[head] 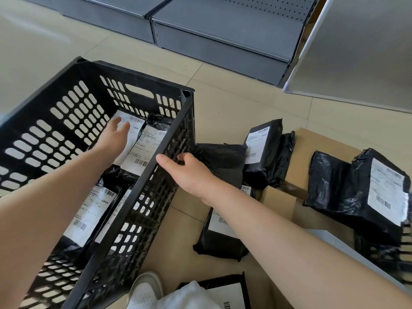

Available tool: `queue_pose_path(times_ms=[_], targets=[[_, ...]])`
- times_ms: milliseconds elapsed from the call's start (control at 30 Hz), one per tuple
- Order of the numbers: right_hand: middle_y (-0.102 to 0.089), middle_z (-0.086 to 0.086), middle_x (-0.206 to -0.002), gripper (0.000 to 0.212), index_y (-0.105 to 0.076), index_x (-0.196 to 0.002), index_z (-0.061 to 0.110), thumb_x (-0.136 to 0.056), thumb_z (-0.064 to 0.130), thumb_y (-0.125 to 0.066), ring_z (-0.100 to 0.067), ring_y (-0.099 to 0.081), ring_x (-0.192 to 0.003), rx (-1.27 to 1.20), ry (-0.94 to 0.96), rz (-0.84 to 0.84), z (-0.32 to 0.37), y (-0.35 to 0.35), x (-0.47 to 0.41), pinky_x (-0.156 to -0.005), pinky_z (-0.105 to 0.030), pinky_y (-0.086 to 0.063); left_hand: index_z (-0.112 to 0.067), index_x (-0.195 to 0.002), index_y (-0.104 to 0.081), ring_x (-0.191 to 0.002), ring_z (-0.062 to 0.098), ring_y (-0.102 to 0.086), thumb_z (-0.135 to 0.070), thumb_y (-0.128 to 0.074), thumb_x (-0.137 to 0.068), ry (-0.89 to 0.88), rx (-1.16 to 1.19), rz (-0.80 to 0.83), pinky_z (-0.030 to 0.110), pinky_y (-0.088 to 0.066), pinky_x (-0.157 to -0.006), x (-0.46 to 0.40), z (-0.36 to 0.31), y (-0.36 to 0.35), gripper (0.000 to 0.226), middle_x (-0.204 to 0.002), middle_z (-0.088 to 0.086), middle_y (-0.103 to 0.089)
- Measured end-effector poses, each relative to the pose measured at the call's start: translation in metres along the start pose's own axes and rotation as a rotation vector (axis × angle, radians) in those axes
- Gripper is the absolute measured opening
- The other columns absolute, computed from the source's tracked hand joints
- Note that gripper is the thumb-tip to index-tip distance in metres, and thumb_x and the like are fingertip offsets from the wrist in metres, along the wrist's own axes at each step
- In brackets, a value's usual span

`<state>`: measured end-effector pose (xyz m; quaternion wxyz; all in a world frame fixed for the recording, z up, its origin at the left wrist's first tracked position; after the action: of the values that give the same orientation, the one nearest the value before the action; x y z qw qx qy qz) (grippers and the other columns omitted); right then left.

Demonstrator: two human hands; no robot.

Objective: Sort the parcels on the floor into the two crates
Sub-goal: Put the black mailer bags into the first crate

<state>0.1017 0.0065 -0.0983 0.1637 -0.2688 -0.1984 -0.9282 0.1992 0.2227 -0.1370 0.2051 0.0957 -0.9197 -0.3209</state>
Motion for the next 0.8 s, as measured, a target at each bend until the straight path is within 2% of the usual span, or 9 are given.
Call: queue_pose_path(times_ms=[67,167,267,300,367,467,600,800], targets=[[-0.037,-0.003,-0.158,0.098,-0.023,-0.157,0.018,-0.084,0.081,-0.042,-0.025,-0.04,-0.141,0.034,-0.009,-0.028,-0.003,0.018,0.005,-0.107,-0.038,-0.038,-0.028,-0.152,-0.031,-0.142,0.021,-0.034,-0.047,-0.033,-0.102,-0.01,0.159,0.005,0.043,-0.027,-0.114,0.013,-0.026,-0.005,0.054,-0.155,-0.002,-0.037],[-0.038,-0.004,-0.157,0.094,-0.024,-0.157,0.016,-0.089,0.077,-0.041,-0.025,-0.04,-0.14,0.061,-0.039,-0.092,-0.011,0.052,0.011,-0.097,-0.033,-0.037,-0.032,-0.149,-0.037,-0.129,0.011,-0.04,-0.048,-0.033,-0.101,-0.113,0.215,-0.009,0.032,-0.029,-0.102,0.032,-0.063,-0.016,0.05,-0.143,-0.01,-0.044],[-0.04,-0.005,-0.154,0.095,-0.03,-0.154,0.016,-0.084,0.08,-0.042,-0.028,-0.043,-0.137,0.07,-0.099,-0.195,-0.023,0.088,0.017,-0.108,-0.042,-0.042,-0.031,-0.147,-0.039,-0.118,0.006,-0.041,-0.042,-0.033,-0.104,-0.229,0.194,0.017,0.026,-0.029,-0.098,0.051,-0.098,-0.032,0.045,-0.132,-0.013,-0.046],[-0.042,-0.005,-0.152,0.095,-0.032,-0.152,0.016,-0.083,0.08,-0.041,-0.029,-0.045,-0.134,0.082,-0.115,-0.23,-0.027,0.099,0.02,-0.109,-0.044,-0.042,-0.029,-0.147,-0.041,-0.118,0.008,-0.044,-0.04,-0.033,-0.104,-0.279,0.16,0.013,0.027,-0.032,-0.099,0.056,-0.109,-0.04,0.045,-0.132,-0.01,-0.049],[-0.043,-0.005,-0.152,0.092,-0.032,-0.152,0.016,-0.085,0.078,-0.041,-0.029,-0.045,-0.135,0.119,-0.133,-0.28,-0.037,0.123,0.028,-0.109,-0.038,-0.039,-0.02,-0.145,-0.045,-0.126,0.02,-0.047,-0.034,-0.035,-0.103,-0.401,0.028,-0.022,0.033,-0.035,-0.105,0.064,-0.13,-0.056,0.045,-0.136,0.002,-0.054],[-0.034,-0.003,-0.16,0.092,-0.023,-0.157,0.016,-0.089,0.075,-0.042,-0.028,-0.037,-0.143,0.177,-0.137,-0.323,-0.054,0.156,0.044,-0.104,-0.036,-0.034,-0.014,-0.146,-0.044,-0.144,0.029,-0.029,-0.033,-0.036,-0.102,-0.531,-0.212,-0.028,0.043,-0.022,-0.118,0.075,-0.149,-0.087,0.048,-0.149,0.008,-0.046],[-0.034,-0.004,-0.16,0.09,-0.02,-0.158,0.015,-0.091,0.071,-0.044,-0.027,-0.038,-0.142,0.261,-0.142,-0.333,-0.082,0.19,0.067,-0.1,-0.035,-0.035,-0.018,-0.148,-0.039,-0.147,0.026,-0.024,-0.038,-0.035,-0.102,-0.579,-0.278,0.079,0.045,-0.019,-0.12,0.102,-0.156,-0.131,0.05,-0.155,0.004,-0.039],[-0.039,-0.009,-0.157,0.084,-0.019,-0.157,0.023,-0.092,0.065,-0.052,-0.028,-0.045,-0.137,0.527,-0.23,-0.177,-0.143,0.217,0.114,-0.107,-0.039,-0.043,-0.019,-0.146,-0.042,-0.142,0.029,-0.03,-0.036,-0.041,-0.101,-0.544,-0.394,0.291,0.043,-0.025,-0.116,0.171,-0.123,-0.199,0.048,-0.153,0.004,-0.041]])
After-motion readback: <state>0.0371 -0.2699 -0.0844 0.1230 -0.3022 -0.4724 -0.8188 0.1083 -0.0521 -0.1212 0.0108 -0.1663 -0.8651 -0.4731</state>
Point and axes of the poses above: each hand's wrist, its own x-axis away from the middle knuckle, its own y-axis out of the back of the hand, z = x × y, the point moved 2 cm from there along -x, towards the middle knuckle
